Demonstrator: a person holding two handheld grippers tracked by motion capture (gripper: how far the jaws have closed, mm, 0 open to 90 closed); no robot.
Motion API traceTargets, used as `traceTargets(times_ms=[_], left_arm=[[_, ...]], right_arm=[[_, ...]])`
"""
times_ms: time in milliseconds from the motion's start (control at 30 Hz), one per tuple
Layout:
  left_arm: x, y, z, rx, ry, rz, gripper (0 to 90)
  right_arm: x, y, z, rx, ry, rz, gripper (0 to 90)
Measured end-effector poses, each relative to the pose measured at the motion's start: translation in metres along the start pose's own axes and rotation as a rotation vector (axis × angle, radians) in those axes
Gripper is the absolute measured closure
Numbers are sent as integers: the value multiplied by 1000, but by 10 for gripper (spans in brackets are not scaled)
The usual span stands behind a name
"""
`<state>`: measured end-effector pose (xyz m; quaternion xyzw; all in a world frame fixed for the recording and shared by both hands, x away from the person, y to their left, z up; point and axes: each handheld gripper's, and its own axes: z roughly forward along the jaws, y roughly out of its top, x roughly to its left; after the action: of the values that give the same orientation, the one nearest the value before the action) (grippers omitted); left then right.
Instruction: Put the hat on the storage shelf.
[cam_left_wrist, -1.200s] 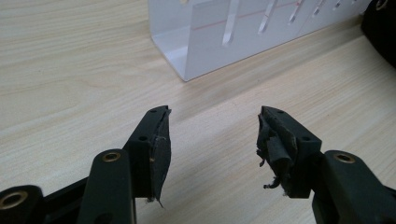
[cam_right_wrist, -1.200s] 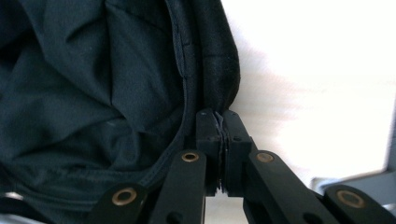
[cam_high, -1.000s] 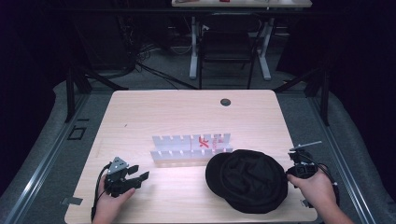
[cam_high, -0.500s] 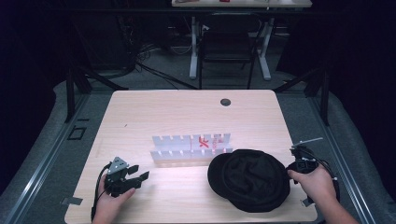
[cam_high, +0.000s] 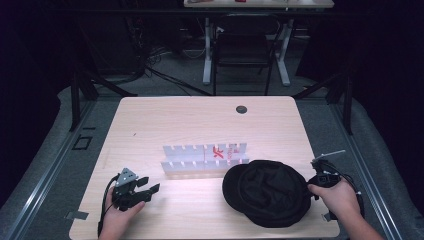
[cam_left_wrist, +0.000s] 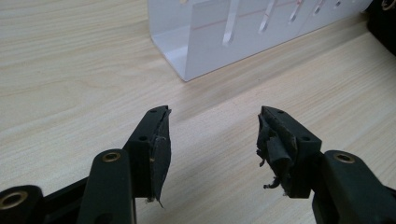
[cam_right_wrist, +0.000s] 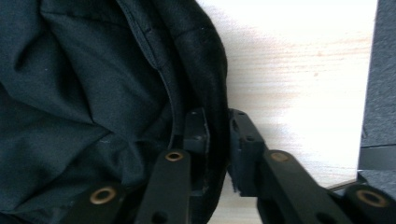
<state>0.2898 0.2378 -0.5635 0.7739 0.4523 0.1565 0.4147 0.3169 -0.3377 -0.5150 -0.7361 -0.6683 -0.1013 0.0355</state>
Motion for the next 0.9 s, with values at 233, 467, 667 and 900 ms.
traceTargets(times_ms=[233,467,667,900], left_arm=[[0,0,0,2,1,0,442],[0,0,0,3,2,1,442],[0,0,0,3,2,0,442],[0,0,1,4,2,-5,442]], right_arm=[[3,1,-1,10,-12,-17,869],[4,-2,-7,-14,2,-7,875],[9,-6,-19,-49,13,-12,876],[10,-7,-42,-54,54,-17,878]])
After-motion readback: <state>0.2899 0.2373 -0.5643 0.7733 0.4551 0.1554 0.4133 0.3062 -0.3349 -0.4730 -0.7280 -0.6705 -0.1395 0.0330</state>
